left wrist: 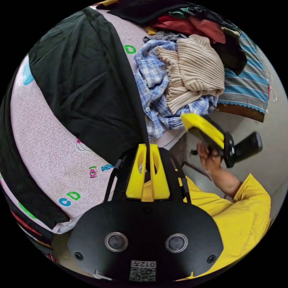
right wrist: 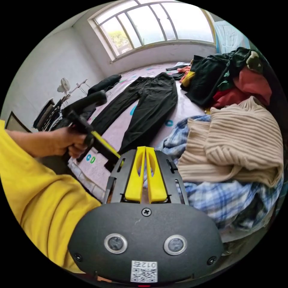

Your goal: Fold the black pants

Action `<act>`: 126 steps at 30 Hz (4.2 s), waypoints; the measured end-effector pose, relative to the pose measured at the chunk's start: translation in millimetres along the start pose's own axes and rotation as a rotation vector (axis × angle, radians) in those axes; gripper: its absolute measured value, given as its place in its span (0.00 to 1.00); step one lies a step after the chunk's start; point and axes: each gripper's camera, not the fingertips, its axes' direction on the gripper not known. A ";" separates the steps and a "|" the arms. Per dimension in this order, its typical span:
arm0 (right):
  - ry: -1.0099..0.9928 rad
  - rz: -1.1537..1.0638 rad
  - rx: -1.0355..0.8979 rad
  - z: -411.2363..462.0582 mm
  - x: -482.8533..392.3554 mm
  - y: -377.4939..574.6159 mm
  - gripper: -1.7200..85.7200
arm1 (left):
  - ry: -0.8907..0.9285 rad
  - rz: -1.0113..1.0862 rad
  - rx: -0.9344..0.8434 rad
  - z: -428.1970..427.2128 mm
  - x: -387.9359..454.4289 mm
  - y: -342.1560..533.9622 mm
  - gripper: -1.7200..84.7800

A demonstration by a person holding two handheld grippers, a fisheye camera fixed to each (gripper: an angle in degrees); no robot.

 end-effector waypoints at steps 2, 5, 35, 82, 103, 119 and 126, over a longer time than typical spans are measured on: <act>-0.032 0.044 0.032 21.4 21.6 -48.4 0.03 | 0.026 0.020 0.006 -0.9 -4.5 2.9 0.03; -0.214 0.163 -0.030 67.8 57.5 -114.7 0.04 | 0.052 0.060 0.008 -3.0 -14.2 8.7 0.03; 0.251 0.178 -0.312 419.8 84.4 -637.4 0.03 | 0.074 0.361 0.120 -58.5 -229.0 181.4 0.03; -1.262 0.472 -0.575 498.9 -198.7 -169.4 0.20 | 0.701 -0.071 0.770 -159.1 -568.4 581.1 0.03; -1.117 0.238 -0.378 441.9 -242.1 -122.3 0.03 | 0.527 -0.389 0.494 -93.3 -653.5 617.2 0.03; -0.764 0.244 -0.757 529.5 -325.7 -56.3 0.03 | 0.380 -0.436 0.440 -38.5 -698.9 631.1 0.02; -0.669 0.190 -0.749 531.3 -349.1 -46.4 0.03 | 0.299 -0.366 0.476 -50.6 -691.9 630.5 0.03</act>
